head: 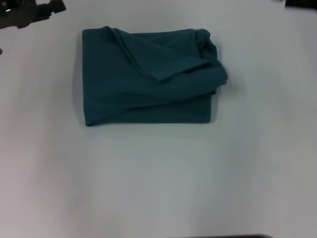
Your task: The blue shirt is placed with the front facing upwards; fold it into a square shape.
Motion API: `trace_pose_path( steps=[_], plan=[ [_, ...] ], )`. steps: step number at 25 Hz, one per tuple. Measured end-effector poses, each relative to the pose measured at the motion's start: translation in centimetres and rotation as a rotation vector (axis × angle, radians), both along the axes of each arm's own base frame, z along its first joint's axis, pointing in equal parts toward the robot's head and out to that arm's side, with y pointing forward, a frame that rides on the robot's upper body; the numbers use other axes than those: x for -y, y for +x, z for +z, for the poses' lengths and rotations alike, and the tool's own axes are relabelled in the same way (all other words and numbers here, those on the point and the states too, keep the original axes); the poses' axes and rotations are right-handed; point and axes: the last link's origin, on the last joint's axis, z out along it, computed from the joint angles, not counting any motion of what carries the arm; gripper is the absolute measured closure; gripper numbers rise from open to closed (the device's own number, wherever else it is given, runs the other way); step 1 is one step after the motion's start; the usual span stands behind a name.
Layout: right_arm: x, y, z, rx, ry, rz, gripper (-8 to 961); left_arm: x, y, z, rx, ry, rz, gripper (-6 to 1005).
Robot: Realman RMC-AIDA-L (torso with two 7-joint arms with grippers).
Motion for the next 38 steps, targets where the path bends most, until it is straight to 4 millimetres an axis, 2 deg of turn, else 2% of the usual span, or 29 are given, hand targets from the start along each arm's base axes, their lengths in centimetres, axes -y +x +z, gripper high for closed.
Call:
trace_pose_path(
  steps=[3, 6, 12, 19, 25, 30, 36, 38],
  plan=[
    [1.0, 2.3, -2.3, -0.051, -0.042, -0.029, 28, 0.0, 0.1, -0.2, 0.019, 0.035, -0.02, 126],
    [1.8, 4.6, -4.4, -0.059, -0.009, -0.036, 28, -0.2, -0.1, -0.5, 0.032, 0.051, -0.005, 85],
    [2.7, 6.5, -7.9, -0.016, 0.0, -0.014, 28, -0.8, -0.4, -0.6, 0.05, 0.085, 0.02, 43],
    [3.4, 7.3, -10.7, 0.005, -0.005, -0.009, 28, -0.9, -0.7, -0.3, 0.065, 0.118, 0.029, 49],
    [3.2, 7.2, -12.6, 0.03, -0.034, -0.019, 37, -0.7, -0.9, -0.5, 0.067, 0.118, 0.036, 49],
    [3.2, 6.9, -13.6, 0.032, -0.054, -0.007, 57, -0.5, -1.0, -0.5, 0.076, 0.117, 0.038, 49],
    [2.6, 6.3, -13.8, 0.01, -0.079, -0.022, 81, -0.3, -1.2, -0.6, 0.082, 0.115, 0.043, 48],
    [2.5, 6.5, -13.8, 0.016, -0.075, -0.035, 123, -0.3, -1.3, -0.7, 0.082, 0.115, 0.043, 48]
  ],
)
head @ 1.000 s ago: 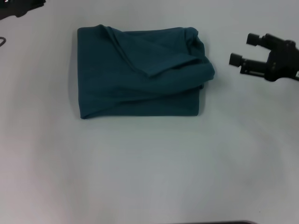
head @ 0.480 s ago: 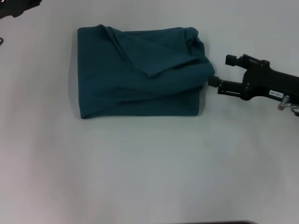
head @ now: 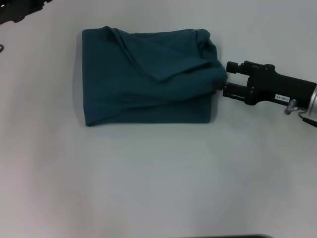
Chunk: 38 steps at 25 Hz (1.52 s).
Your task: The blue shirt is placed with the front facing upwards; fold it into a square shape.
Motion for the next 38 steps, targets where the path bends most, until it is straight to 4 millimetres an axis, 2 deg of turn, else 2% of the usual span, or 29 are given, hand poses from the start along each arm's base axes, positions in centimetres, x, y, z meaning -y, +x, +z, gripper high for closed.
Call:
trace_pose_path(
  steps=[9, 19, 25, 30, 38],
  plan=[
    [-0.2, -0.4, -0.3, -0.002, -0.014, 0.003, 314, 0.2, -0.5, -0.2, 0.001, -0.001, 0.015, 49],
    [-0.4, -0.8, -0.3, -0.019, -0.051, -0.013, 778, 0.3, -0.7, -0.2, -0.002, 0.005, 0.02, 49],
    [0.3, -1.6, 0.2, -0.078, -0.078, 0.04, 932, 0.2, -0.8, -0.2, -0.006, 0.01, 0.028, 49],
    [1.7, -3.0, 0.7, -0.156, -0.151, 0.124, 921, 0.2, -1.0, 0.0, -0.003, 0.019, 0.035, 49],
    [1.9, -1.2, -1.1, -0.044, -0.194, 0.039, 903, 0.2, -0.9, 0.0, -0.001, 0.021, 0.035, 49]
  ],
)
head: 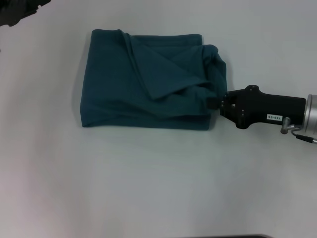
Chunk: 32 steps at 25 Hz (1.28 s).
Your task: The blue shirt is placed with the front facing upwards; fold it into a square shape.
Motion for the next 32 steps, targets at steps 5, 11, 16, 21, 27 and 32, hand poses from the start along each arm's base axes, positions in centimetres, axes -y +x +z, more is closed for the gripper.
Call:
trace_pose_path(
  steps=[5, 11, 16, 21, 27, 32],
  plan=[
    [0.0, 0.5, 0.1, 0.016, 0.012, -0.023, 892, 0.0, 0.0, 0.0, 0.004, -0.001, 0.004, 49],
    [-0.1, 1.4, 1.1, -0.016, 0.003, -0.131, 878, 0.2, -0.3, 0.1, 0.034, 0.014, 0.014, 49],
    [-0.6, 2.1, 2.8, -0.046, -0.007, -0.232, 867, 0.2, -0.4, 0.1, 0.038, 0.011, 0.017, 49],
    [-1.1, 2.9, 5.0, -0.073, 0.05, -0.268, 673, 0.5, -0.6, -0.1, 0.039, 0.01, 0.021, 49],
    [-2.5, 3.0, 7.1, 0.001, 0.112, -0.236, 491, 0.8, -0.9, -0.1, 0.04, 0.016, 0.026, 49],
    [-5.0, 1.6, 7.1, 0.103, 0.134, -0.179, 341, 1.0, -1.1, 0.0, 0.044, 0.019, 0.031, 49]
  ],
)
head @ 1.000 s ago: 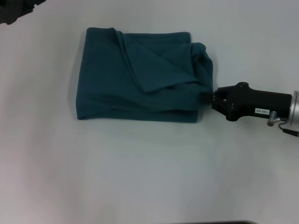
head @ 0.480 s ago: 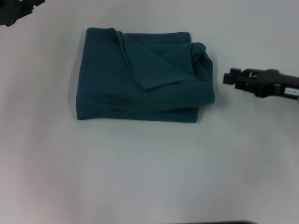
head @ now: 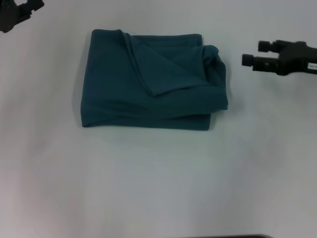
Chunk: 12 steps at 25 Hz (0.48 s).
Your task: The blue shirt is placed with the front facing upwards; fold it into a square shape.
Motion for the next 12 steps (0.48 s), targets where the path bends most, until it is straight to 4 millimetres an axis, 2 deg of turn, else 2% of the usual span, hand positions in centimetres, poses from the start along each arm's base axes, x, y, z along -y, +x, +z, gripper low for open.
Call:
trace_pose_path(
  steps=[4, 8, 12],
  plan=[
    [-1.5, -1.2, -2.0, 0.096, 0.009, 0.054, 174, 0.2, 0.0, 0.1, 0.019, 0.006, -0.001, 49],
    [-2.4, -2.7, -4.2, 0.164, -0.017, 0.115, 132, 0.2, 0.0, 0.2, 0.029, 0.01, -0.003, 50],
    [-3.1, -3.5, -5.1, 0.202, -0.014, 0.13, 117, 0.3, 0.0, 0.1, 0.033, 0.008, -0.002, 50]
  ],
)
